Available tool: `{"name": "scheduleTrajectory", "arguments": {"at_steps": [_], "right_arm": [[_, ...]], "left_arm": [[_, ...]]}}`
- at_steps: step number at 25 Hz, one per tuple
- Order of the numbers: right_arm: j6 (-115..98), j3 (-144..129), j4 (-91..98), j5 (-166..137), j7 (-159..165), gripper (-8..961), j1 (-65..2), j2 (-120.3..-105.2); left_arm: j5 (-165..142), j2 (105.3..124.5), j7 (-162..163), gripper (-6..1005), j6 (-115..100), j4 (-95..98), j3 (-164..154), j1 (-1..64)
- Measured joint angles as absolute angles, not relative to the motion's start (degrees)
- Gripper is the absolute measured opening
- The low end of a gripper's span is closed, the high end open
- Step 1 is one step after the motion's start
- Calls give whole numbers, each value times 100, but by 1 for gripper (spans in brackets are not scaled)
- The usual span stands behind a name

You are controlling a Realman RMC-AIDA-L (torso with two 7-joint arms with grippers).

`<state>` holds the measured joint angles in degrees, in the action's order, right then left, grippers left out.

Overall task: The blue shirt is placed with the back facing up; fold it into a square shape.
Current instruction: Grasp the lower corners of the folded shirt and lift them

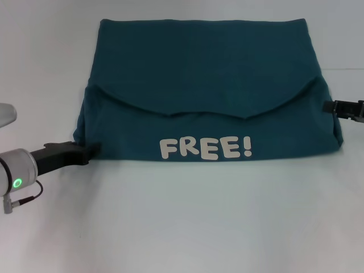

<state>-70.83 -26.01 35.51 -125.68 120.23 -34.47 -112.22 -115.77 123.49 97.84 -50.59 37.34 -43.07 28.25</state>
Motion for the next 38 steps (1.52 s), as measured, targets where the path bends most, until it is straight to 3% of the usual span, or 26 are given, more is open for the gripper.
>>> {"name": "scheduleTrajectory", "arguments": {"at_steps": [9,14,21,31,38], "right_arm": [[-7084,-2601,3563,-12902,12149,608,-3411,-11190],[-7075,-2601,3606,-13273,12296,608,-3434,-11150],[-6908,-2651,3583,-13499,12366,608,-3461,-11149],[-6237,-3103,3551,-13542,12366,609,-3551,-11416],[-6113,-3105,3434,-13512,12339,587,-3553,-11431]], "left_arm": [[-11577,12348,9804,123,-5026,3736,-4307,2833],[-11575,12342,9855,3,-5030,3740,-4307,2830],[-11574,12331,9873,7,-5087,3760,-4301,2823],[-11574,12311,9943,13,-5090,3762,-4307,2862],[-11574,12299,9948,17,-5081,3755,-4307,2912]]}}
